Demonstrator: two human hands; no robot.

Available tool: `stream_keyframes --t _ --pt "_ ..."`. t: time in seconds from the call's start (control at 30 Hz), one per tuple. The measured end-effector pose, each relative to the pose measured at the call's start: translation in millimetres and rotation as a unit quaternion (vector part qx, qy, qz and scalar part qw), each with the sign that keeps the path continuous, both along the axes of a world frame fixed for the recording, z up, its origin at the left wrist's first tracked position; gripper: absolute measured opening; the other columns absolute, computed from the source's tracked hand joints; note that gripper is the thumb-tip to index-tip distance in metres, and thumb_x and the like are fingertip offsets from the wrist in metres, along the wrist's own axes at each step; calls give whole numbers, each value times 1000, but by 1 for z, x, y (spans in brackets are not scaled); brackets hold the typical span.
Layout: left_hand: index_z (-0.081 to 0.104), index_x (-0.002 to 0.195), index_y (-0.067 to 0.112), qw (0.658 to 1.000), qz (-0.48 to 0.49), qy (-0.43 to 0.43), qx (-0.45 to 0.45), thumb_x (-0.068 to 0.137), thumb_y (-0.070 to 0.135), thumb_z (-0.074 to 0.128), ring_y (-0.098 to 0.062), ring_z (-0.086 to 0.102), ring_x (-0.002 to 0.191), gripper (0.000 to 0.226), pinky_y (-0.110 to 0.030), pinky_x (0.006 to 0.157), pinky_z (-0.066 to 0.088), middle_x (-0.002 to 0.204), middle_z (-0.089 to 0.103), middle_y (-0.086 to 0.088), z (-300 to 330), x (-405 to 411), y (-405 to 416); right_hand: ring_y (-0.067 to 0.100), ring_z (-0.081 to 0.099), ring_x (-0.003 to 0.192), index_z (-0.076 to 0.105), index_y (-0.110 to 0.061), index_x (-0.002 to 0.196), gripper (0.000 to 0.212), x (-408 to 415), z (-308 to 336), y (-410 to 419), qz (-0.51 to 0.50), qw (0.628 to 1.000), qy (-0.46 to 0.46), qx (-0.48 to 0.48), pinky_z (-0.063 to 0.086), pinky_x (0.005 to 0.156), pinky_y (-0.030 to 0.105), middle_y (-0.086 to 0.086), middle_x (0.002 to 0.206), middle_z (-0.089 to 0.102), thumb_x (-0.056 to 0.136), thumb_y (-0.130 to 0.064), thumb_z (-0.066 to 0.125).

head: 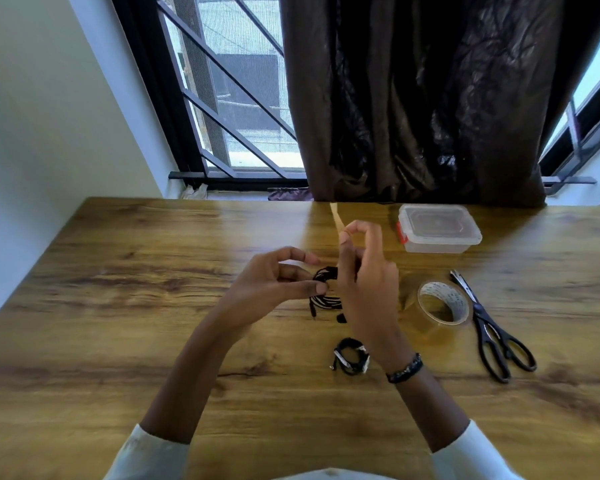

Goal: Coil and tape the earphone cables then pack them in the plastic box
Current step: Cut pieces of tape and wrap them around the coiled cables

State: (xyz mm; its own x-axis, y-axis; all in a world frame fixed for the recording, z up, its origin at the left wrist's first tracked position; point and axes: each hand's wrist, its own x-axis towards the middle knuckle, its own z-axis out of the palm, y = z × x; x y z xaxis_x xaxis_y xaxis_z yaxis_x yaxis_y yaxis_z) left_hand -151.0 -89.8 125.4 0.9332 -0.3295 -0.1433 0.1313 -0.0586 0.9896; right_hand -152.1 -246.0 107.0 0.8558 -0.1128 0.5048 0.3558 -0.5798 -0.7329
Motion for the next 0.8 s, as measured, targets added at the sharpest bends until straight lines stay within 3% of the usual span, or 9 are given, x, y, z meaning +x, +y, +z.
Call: stream_keyframes --t 0.1,0.2,0.27,0.33,0.5,0.53,0.67,0.8 --pt "69 99 0 999 24 -16 -15 70 8 78 -17 72 81 32 -18 70 55 87 75 -12 2 -2 -2 10 42 38 48 -20 108 12 -2 1 -3 5 1000 14 14 27 34 20 -7 48 42 102 -29 42" --pt "72 92 2 999 37 -28 3 65 13 80 -18 72 78 30 -20 71 56 84 75 -12 7 -3 -3 7 58 53 53 -20 105 11 0 10 -13 25 998 52 -27 50 46 31 -5 65 60 99 -29 49" --pt "71 90 4 998 32 -38 33 65 12 81 -19 73 77 29 -21 69 56 81 75 -12 13 -2 -1 3 65 75 59 -19 101 9 4 25 -27 39 995 65 -62 55 64 18 -8 84 66 95 -26 56" --pt "67 92 7 997 21 -44 64 67 9 82 -19 73 76 29 -20 68 54 79 75 -12 19 0 1 1 64 85 63 -18 98 7 10 47 -42 81 992 69 -72 51 74 10 -9 92 66 91 -19 63" --pt "57 90 12 991 3 -65 115 66 15 85 -24 73 79 37 -35 78 54 78 76 -10 31 2 0 -18 61 79 68 -23 88 13 16 97 -55 196 962 105 -157 39 64 -6 -21 79 65 84 -11 73" --pt "57 89 12 990 0 -71 124 65 16 85 -22 73 78 37 -35 78 55 78 76 -9 33 2 -1 -18 61 79 69 -22 89 12 18 104 -54 217 951 122 -184 40 64 -5 -21 79 66 84 -12 73" --pt "56 86 15 980 -8 -108 166 66 16 86 -13 73 74 36 -27 70 54 76 76 -2 40 1 -4 2 69 86 67 -17 98 15 31 114 -47 312 892 218 -244 54 84 19 -7 92 73 85 -12 72" --pt "57 85 14 969 -17 -150 195 64 19 87 -11 73 73 36 -32 75 59 74 76 1 45 -2 -2 4 72 87 63 -14 104 21 46 115 -42 371 849 301 -224 55 82 17 0 96 76 85 -9 70"
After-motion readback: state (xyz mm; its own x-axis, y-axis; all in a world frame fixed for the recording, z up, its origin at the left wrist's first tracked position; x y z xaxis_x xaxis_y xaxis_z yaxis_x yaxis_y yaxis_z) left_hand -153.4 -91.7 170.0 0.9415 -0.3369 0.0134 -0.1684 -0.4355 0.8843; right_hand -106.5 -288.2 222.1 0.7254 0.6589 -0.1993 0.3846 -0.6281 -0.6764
